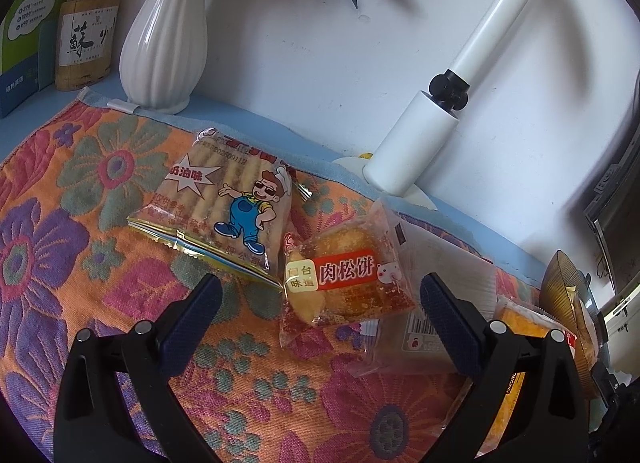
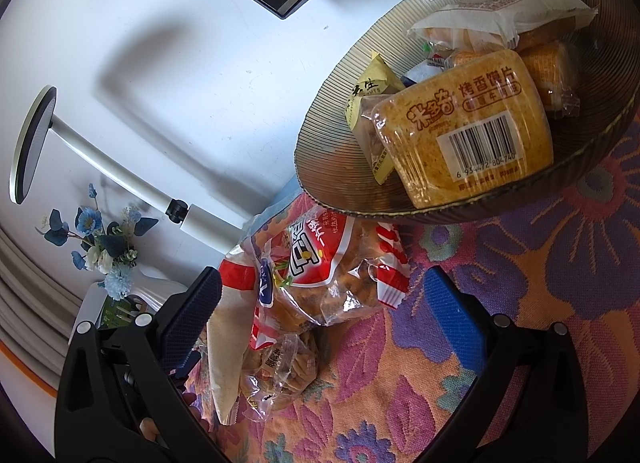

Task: Organize snacks
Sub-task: 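Move both open tools back over the remaining snack pile, then grasp the red-labelled bread pack with the left tool while the right tool grasps the red-white striped bread bag, then carry both packs to the glass bowl and open both tools over it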

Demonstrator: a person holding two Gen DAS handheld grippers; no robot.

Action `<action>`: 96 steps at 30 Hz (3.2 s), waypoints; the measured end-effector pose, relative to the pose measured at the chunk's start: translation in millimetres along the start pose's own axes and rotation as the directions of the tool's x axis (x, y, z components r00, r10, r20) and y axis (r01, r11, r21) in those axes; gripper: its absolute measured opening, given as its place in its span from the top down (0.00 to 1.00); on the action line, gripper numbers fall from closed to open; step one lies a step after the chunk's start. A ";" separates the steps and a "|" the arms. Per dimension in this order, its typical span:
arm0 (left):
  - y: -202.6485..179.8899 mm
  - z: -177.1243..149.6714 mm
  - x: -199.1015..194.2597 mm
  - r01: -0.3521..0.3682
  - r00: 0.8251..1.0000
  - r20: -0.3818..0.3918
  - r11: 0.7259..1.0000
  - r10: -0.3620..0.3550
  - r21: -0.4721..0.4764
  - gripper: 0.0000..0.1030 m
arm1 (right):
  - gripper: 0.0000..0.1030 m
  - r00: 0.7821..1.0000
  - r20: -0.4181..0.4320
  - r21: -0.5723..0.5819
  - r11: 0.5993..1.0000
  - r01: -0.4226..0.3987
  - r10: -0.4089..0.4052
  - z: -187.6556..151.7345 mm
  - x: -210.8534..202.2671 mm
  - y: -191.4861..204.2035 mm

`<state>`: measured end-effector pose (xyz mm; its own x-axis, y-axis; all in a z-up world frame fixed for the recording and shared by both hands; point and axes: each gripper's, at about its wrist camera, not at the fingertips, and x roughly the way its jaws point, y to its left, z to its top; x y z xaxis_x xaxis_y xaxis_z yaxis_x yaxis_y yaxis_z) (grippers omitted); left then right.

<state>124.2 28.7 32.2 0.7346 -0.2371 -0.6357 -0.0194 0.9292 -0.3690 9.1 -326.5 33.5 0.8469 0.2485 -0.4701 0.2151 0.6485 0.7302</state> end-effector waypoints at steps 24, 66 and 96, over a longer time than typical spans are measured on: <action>-0.3 -0.8 0.0 0.001 1.000 0.001 1.000 -0.001 0.001 0.05 | 0.03 1.000 -0.003 0.000 1.000 0.010 -0.010 -2.7 1.2 -0.1; -33.1 -29.8 -61.0 -0.013 1.000 0.011 0.991 0.011 0.133 0.48 | 0.31 0.997 -0.066 -0.199 0.979 -0.042 0.029 -8.2 -56.4 22.8; -268.1 -3.8 -62.3 0.253 0.964 -0.033 0.875 -0.263 0.413 0.48 | 0.30 0.989 0.137 -0.323 0.946 -0.011 0.058 192.3 -94.7 27.0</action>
<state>81.0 -206.7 168.2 0.6912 -0.4822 -0.5382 0.4489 0.8702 -0.2031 28.3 -470.9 193.1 0.9165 0.1850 -0.3548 0.0373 0.8433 0.5362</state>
